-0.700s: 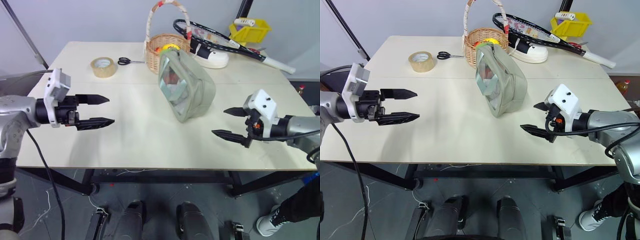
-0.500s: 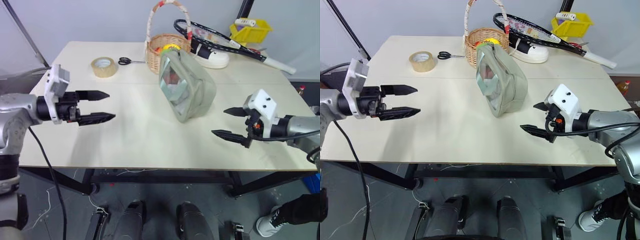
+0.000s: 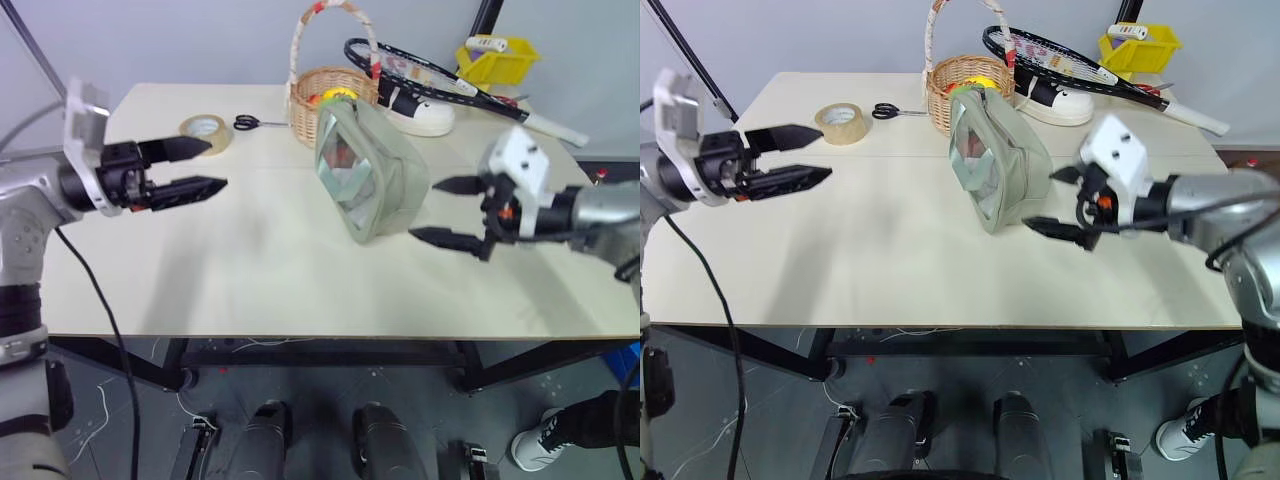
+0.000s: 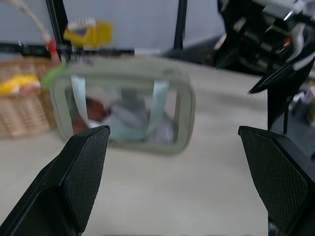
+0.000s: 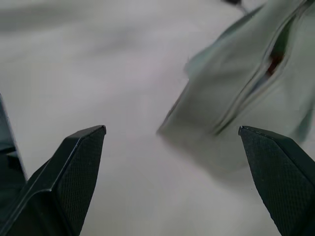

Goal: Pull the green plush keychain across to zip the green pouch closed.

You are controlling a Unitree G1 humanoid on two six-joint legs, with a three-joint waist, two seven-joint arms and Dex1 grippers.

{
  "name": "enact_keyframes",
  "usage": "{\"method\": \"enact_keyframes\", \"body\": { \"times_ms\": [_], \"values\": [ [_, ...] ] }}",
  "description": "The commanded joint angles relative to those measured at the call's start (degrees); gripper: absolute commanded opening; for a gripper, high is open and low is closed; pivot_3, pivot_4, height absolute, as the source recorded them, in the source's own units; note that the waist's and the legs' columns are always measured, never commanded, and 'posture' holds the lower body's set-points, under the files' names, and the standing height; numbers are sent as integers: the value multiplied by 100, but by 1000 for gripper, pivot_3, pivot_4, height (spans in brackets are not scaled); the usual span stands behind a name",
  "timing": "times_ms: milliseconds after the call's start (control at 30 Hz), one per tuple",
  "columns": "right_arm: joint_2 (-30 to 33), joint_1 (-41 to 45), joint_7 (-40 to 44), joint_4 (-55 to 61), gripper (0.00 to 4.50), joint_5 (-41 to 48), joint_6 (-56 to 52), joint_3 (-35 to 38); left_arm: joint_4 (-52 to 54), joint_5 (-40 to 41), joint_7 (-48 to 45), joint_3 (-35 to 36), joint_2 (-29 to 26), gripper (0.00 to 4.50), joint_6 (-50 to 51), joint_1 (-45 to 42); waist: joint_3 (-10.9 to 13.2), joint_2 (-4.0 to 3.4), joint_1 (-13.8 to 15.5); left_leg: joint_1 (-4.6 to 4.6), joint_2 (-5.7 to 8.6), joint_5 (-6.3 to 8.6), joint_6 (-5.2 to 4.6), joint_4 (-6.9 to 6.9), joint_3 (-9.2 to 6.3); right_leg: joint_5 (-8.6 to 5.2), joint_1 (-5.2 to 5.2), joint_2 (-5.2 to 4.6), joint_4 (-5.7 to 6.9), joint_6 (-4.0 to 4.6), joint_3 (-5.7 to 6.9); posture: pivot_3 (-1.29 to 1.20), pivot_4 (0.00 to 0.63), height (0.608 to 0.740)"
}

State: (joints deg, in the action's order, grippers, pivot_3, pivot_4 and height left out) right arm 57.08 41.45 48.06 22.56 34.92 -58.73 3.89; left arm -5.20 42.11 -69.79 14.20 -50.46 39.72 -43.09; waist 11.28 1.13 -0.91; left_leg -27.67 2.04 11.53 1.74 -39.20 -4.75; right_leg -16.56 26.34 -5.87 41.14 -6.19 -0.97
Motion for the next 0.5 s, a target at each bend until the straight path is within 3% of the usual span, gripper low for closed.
{"method": "enact_keyframes", "body": {
  "times_ms": [33,300,500],
  "values": [
    [-615,1226,-404,-837,4500,-115,-594,-459,-54,134,104,139,91,4461,1,-222,0,0,-24,-1,0,0,0,1,0,0,2,0,0,0,0,0,150,653],
    [-2424,4030,-1119,-4326,4500,-1501,-612,-1725,-106,-54,33,-57,185,4461,-207,-333,2,-2,-59,-7,5,-8,1,7,10,8,22,17,20,0,1,0,150,653],
    [-3329,4960,-1215,-6827,4500,-2416,364,-2079,96,-44,61,-17,169,4461,-237,-132,0,0,-73,-74,19,-19,18,-3,6,26,90,21,53,-32,4,0,150,653]
  ]
}}
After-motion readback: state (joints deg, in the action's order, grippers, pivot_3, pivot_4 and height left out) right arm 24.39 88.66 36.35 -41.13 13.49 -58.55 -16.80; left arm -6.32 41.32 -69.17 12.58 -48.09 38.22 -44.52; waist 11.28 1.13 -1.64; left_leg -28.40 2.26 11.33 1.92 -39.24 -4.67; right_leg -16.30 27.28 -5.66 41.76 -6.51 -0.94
